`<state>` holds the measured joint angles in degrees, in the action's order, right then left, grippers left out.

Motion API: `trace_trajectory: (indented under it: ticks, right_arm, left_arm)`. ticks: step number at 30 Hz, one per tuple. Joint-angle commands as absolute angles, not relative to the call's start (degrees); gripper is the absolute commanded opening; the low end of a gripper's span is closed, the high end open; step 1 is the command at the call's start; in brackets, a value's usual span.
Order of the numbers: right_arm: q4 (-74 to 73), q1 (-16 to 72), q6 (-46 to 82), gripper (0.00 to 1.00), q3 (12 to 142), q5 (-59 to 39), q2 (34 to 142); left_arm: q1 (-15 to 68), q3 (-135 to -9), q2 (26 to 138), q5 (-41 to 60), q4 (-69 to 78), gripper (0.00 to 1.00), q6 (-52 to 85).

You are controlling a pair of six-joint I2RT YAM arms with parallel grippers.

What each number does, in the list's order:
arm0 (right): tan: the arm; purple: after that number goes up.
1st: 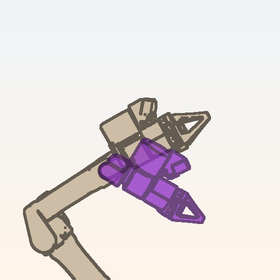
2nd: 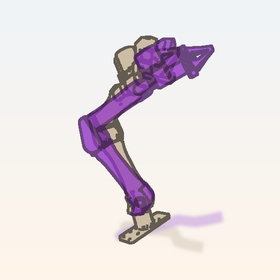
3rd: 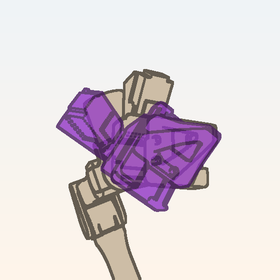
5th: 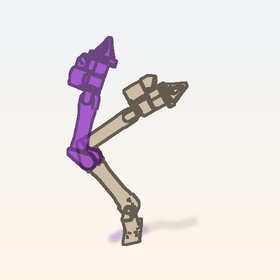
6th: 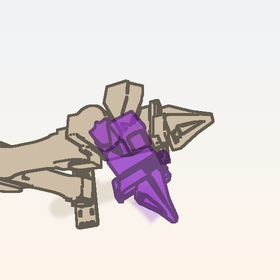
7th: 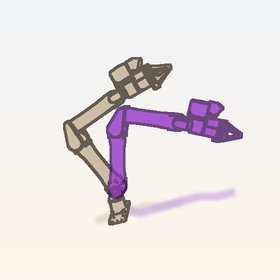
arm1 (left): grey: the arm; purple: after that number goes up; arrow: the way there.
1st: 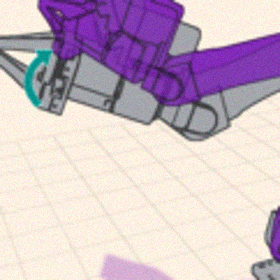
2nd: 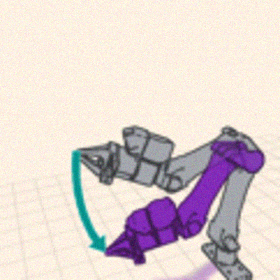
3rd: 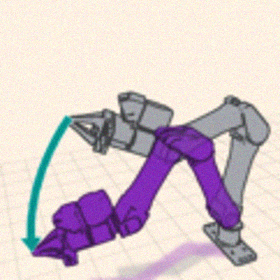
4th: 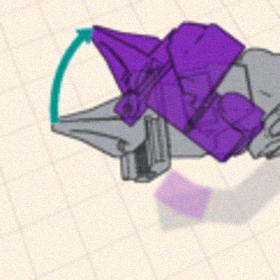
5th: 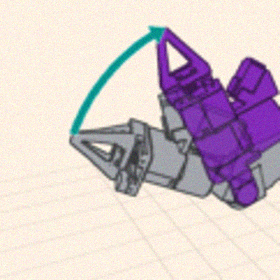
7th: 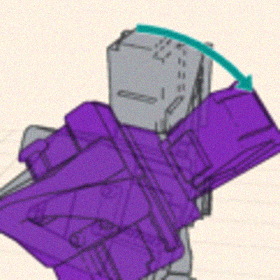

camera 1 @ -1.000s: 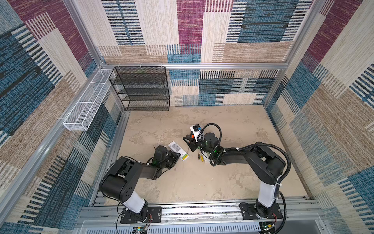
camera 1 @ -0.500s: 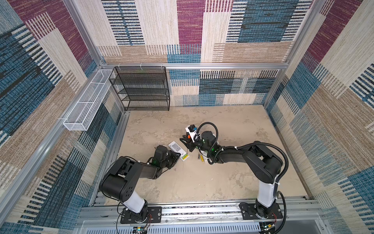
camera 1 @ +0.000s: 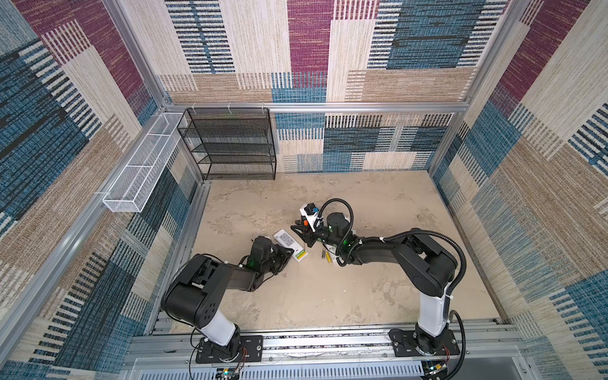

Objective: Unload the batteries from the remote control

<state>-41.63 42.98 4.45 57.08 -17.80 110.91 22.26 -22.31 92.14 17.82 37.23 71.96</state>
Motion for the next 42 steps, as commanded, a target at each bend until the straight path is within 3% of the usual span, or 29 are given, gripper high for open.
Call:
trace_trajectory:
  ticks: [1,9,26,42]
  right_arm:
    - [-36.41,43.32,6.45,0.00,56.68,-19.90,111.21]
    - [-38.61,42.48,9.88,0.00,55.94,-22.29,112.13]
    - [-56.89,38.33,37.55,0.00,49.69,-24.15,114.81]
    - [-62.88,36.48,46.87,0.00,47.89,-25.30,114.96]
  left_arm:
    - [22.59,-21.63,92.62,18.37,25.05,0.00,69.40]
    - [22.59,-21.53,93.45,18.62,25.26,0.00,69.30]
    - [22.58,-19.80,95.21,18.94,28.38,0.00,70.45]
    - [22.46,-19.76,95.05,19.03,28.64,0.00,70.36]
